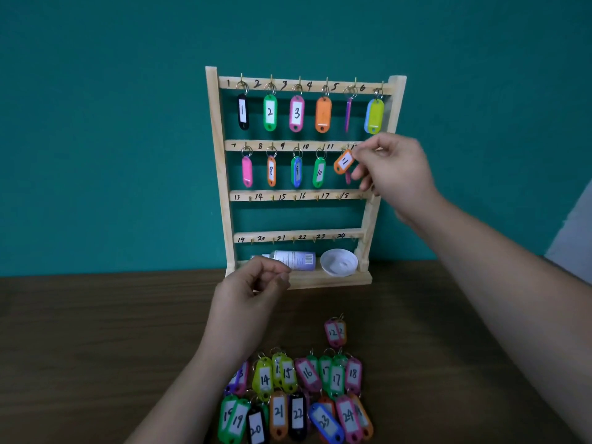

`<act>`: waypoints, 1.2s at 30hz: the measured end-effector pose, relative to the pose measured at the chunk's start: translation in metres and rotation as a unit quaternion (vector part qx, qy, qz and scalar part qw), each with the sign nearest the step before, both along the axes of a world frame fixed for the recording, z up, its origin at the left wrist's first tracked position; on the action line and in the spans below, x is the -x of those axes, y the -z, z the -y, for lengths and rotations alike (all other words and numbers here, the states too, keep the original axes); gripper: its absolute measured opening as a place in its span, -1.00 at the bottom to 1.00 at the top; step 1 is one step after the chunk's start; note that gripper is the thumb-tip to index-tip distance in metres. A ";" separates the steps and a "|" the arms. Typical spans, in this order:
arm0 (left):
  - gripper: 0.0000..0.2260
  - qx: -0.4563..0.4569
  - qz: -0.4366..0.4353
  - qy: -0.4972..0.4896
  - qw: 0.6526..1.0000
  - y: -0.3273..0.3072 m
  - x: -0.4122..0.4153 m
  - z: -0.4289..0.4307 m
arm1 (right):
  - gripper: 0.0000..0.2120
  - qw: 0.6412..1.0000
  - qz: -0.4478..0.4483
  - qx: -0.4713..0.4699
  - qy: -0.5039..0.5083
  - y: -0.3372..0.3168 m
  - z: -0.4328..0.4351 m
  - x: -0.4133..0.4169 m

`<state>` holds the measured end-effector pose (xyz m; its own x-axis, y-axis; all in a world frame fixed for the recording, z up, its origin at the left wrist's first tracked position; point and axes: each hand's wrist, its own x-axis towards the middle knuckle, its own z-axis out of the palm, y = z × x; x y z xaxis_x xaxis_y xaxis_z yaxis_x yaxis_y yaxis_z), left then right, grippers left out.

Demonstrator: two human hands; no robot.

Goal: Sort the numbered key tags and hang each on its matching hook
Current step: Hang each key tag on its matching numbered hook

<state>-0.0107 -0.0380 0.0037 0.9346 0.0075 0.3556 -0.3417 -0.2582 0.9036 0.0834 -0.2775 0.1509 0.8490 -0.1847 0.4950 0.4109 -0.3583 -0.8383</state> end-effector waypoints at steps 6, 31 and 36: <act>-0.88 -0.017 -0.004 0.002 1.000 0.002 -0.001 0.000 | -0.85 1.000 -0.006 0.011 0.018 -0.002 -0.003 -0.007; -0.92 -0.168 -0.016 0.037 0.985 0.018 -0.006 0.016 | -0.96 0.937 -0.180 0.239 -0.182 0.164 0.033 0.029; -0.94 -0.211 -0.029 0.050 0.976 0.023 -0.007 0.019 | -0.80 0.911 -0.229 0.234 -0.250 0.173 0.043 0.033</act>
<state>-0.0035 -0.0572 -0.0188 0.9417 -0.2208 0.2539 -0.3361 -0.5800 0.7421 0.0499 -0.3209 -0.0224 0.9067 0.4218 -0.0077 0.2657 -0.5853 -0.7660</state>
